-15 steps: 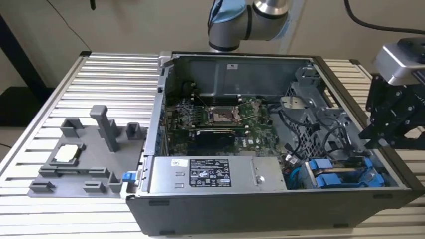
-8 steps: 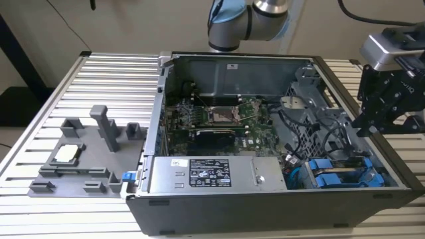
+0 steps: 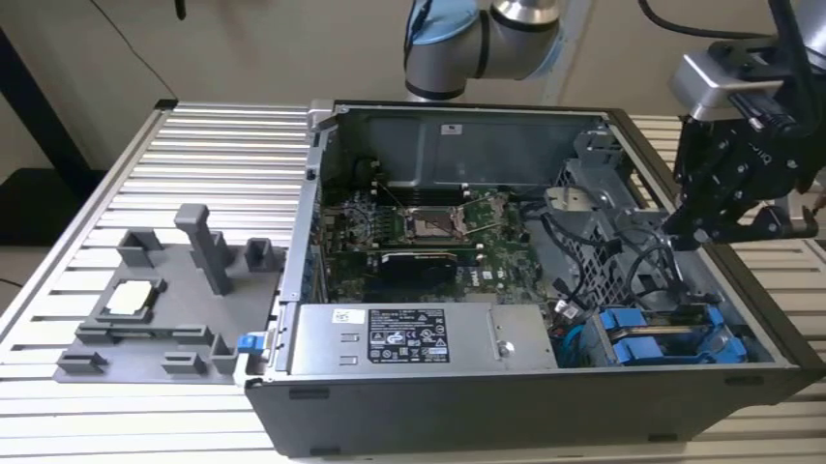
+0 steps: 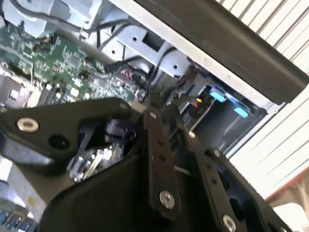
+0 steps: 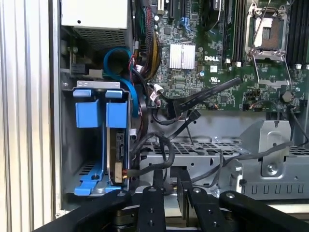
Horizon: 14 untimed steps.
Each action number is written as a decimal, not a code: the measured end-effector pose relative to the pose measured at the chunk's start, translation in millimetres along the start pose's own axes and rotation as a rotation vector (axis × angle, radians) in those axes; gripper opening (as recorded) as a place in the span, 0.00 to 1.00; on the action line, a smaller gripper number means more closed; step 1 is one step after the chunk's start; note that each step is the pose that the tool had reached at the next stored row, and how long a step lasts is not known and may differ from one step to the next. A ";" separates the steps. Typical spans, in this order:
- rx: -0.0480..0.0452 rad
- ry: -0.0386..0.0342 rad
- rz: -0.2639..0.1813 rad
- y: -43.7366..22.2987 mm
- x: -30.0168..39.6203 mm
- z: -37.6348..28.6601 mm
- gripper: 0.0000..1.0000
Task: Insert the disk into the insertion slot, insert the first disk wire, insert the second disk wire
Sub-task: 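Insert the first disk wire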
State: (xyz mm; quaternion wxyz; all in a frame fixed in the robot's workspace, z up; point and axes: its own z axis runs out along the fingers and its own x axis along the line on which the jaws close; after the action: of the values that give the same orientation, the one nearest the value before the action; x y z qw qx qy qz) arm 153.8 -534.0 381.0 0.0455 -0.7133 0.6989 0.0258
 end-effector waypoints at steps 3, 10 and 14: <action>0.0029 -0.0001 0.000 11.9 -1.3 -0.1 0.27; 0.0092 0.0135 -0.001 36.0 -10.6 0.7 0.27; 0.0092 0.0700 -0.006 39.8 -13.5 1.6 0.27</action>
State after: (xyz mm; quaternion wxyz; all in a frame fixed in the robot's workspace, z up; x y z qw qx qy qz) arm 113.8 -521.1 379.7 0.0244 -0.7157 0.6979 -0.0025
